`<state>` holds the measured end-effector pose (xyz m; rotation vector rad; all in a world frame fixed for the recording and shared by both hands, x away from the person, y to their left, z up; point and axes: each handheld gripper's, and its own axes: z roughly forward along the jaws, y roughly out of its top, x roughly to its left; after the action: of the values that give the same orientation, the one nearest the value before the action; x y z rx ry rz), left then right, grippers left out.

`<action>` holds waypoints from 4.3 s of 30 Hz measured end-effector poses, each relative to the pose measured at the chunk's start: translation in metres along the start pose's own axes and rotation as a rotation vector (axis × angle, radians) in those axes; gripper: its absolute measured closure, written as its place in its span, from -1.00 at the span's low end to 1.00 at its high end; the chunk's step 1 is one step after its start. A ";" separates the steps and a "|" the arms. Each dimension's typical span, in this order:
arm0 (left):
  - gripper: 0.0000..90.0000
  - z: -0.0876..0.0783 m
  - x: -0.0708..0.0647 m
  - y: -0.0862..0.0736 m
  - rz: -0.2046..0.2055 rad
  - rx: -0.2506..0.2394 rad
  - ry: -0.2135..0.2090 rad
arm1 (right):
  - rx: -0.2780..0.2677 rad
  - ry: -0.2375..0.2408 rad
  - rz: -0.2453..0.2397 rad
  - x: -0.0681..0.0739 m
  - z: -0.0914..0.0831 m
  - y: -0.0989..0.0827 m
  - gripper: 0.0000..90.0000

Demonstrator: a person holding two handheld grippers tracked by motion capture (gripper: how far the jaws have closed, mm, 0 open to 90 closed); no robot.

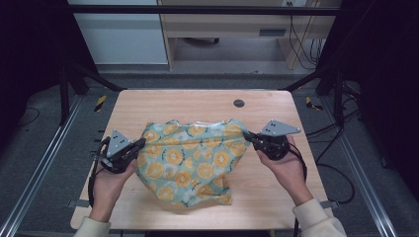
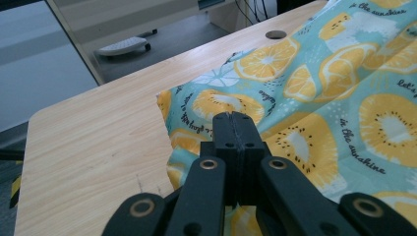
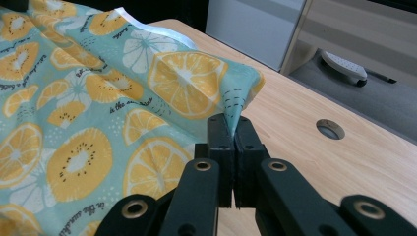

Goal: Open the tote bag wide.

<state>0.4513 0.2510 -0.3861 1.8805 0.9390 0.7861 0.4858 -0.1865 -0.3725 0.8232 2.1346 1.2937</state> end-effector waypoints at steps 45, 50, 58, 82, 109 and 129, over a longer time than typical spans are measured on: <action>1.00 -0.051 -0.033 -0.070 0.020 0.065 -0.191 | -0.030 0.199 0.023 0.044 -0.041 -0.067 0.97; 1.00 -0.042 -0.041 -0.077 0.067 0.134 -0.221 | 0.018 0.218 0.019 0.041 -0.038 -0.076 0.97; 1.00 -0.029 -0.045 -0.084 0.110 0.217 -0.225 | 0.092 0.232 0.017 0.039 -0.027 -0.087 0.97; 1.00 0.003 -0.042 -0.087 0.237 0.335 -0.104 | 0.291 0.236 -0.075 0.053 0.016 -0.102 0.93; 1.00 0.032 -0.034 -0.081 0.203 0.337 -0.055 | 0.315 0.203 -0.065 0.053 0.025 -0.102 0.81; 0.99 0.024 -0.030 -0.077 0.176 0.293 -0.044 | 0.221 0.156 0.050 0.046 -0.011 -0.077 -0.63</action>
<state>0.4318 0.2416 -0.4694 2.2507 0.9079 0.7368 0.4285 -0.1882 -0.4422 0.8948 2.4274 1.1955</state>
